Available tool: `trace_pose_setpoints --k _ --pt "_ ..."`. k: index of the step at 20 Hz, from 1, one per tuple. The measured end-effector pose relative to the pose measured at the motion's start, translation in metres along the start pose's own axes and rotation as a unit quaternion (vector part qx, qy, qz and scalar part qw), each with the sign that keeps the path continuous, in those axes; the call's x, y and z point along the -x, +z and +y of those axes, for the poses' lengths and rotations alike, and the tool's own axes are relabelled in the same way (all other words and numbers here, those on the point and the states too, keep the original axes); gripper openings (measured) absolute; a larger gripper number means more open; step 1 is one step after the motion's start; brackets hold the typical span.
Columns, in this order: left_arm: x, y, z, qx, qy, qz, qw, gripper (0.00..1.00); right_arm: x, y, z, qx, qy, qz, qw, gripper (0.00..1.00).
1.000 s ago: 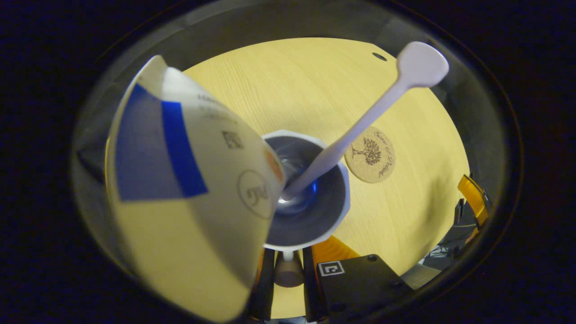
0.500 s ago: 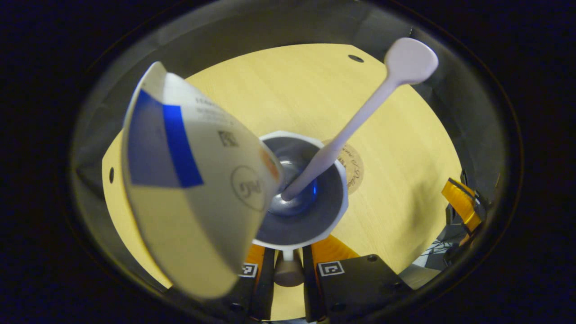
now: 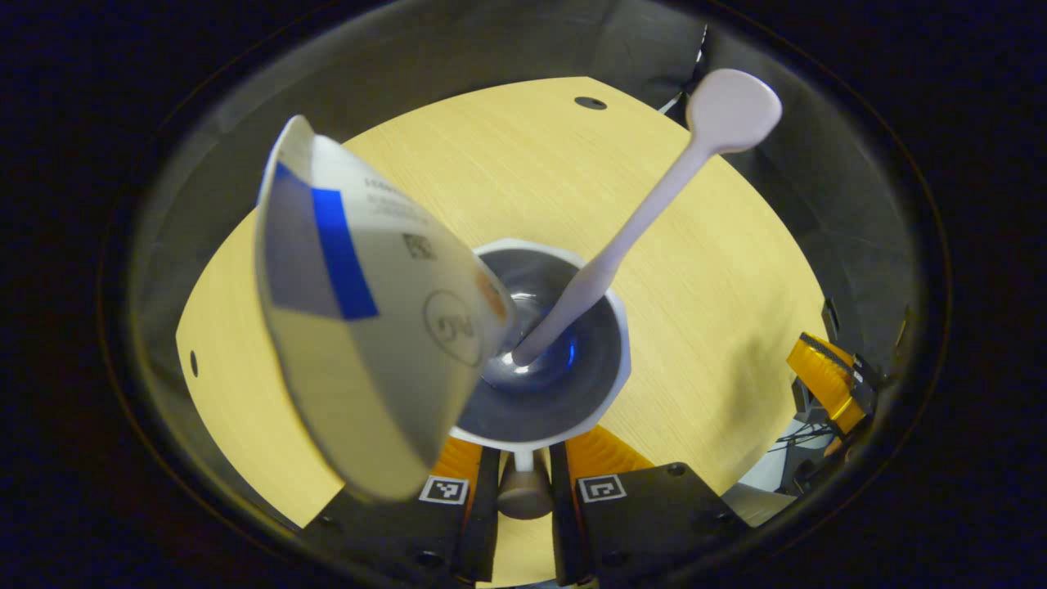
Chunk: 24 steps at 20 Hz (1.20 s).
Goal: Put the toothbrush and toothpaste on the desktop into the cup, then pick up the cup and place it on the coaster on the desktop.
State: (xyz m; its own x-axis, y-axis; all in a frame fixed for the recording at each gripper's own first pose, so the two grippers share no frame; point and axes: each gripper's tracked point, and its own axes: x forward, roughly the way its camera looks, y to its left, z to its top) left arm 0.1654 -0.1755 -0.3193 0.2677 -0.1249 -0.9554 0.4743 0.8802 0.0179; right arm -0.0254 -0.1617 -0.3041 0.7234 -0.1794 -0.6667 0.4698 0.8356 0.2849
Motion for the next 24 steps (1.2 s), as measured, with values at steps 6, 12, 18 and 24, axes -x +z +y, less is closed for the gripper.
trace_pose_setpoints --k 6,12,18,24 --pt "-0.008 0.005 -0.003 0.004 0.009 0.002 1.000 0.35 0.000 -0.005 -0.014 -0.015 -0.007 0.005 1.000 0.23" --pt "-0.006 0.005 -0.007 -0.013 0.022 -0.010 1.000 0.36 -0.002 -0.006 -0.011 -0.014 0.002 0.009 1.000 0.23" --pt "0.017 0.005 -0.006 0.003 0.029 -0.053 0.998 0.38 -0.001 0.003 0.008 0.008 0.023 0.006 1.000 0.23" --pt "0.076 0.004 -0.004 0.042 0.030 -0.159 0.986 0.38 0.014 0.029 0.048 0.056 0.063 -0.021 0.996 0.23"
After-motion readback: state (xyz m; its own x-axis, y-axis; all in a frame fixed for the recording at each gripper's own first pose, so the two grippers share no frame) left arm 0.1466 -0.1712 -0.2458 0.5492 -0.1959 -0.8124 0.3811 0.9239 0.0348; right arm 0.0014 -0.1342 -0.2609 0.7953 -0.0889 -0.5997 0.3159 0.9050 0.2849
